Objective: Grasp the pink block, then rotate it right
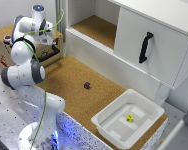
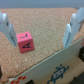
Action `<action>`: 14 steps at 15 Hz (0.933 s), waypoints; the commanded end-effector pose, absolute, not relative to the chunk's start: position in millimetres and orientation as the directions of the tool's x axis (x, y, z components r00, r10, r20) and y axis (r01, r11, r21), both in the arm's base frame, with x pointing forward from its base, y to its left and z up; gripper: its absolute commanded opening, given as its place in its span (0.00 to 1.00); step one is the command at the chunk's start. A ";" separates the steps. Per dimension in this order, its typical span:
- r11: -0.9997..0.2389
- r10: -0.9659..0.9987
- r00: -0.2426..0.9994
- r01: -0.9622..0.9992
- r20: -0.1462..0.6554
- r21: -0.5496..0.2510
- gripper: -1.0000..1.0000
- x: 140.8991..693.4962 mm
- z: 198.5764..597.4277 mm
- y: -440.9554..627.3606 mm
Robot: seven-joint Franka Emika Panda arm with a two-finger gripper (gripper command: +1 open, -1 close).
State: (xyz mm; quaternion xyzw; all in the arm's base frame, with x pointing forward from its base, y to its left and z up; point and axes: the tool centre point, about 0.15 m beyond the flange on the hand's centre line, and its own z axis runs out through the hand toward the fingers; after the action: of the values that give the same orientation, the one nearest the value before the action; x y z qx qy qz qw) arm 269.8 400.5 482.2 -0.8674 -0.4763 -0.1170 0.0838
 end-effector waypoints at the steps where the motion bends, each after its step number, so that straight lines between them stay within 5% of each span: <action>1: -0.426 0.905 0.426 0.905 -0.012 0.022 1.00 282.2 464.7 471.6; 8: -0.386 0.917 0.391 0.920 -0.084 0.073 1.00 284.4 438.2 485.1; 9: -0.395 0.914 0.399 0.916 -0.073 0.065 0.00 285.8 439.1 484.7; 14: -0.369 0.926 0.373 0.927 -0.062 0.065 0.00 281.0 445.8 485.7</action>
State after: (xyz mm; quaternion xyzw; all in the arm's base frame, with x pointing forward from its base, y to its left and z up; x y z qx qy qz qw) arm 278.6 464.4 433.8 -0.8301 -0.5564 -0.0324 0.0168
